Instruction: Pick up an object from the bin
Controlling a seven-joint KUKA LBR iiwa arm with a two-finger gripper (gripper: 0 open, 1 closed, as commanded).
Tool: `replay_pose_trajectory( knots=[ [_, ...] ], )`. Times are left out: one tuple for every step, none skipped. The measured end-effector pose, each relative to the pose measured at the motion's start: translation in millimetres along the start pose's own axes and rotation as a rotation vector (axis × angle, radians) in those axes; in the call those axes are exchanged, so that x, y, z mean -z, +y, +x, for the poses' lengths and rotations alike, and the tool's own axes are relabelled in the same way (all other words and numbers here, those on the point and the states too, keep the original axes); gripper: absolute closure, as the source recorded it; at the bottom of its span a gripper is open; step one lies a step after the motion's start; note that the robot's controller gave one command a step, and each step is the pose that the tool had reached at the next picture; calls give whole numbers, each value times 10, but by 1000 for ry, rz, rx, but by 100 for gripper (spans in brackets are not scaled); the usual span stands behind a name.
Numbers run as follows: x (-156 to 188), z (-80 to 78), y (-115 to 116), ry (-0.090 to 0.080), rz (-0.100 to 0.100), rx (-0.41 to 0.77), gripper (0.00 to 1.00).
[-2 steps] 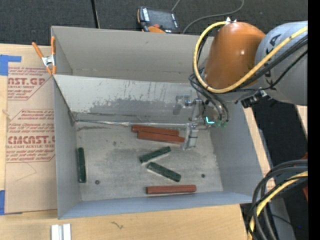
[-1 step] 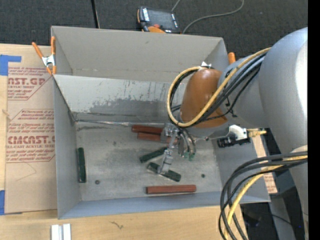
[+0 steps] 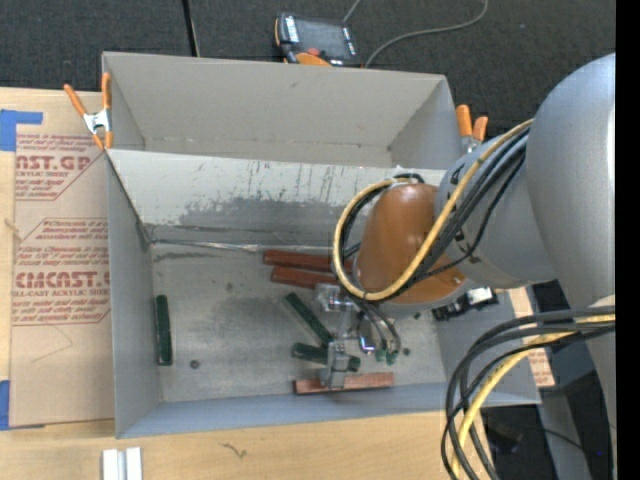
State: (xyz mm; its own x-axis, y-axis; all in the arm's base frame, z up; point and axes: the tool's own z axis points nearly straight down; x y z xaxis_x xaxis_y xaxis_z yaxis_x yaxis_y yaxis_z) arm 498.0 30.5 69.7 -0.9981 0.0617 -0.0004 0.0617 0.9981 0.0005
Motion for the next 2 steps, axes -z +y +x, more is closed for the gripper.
replay_pose_trajectory(
  knots=[
    [18, -9, 0, -3, -1, -1, 100],
    [1230, 54, 8, -6, 0, 286, 100]
  ],
)
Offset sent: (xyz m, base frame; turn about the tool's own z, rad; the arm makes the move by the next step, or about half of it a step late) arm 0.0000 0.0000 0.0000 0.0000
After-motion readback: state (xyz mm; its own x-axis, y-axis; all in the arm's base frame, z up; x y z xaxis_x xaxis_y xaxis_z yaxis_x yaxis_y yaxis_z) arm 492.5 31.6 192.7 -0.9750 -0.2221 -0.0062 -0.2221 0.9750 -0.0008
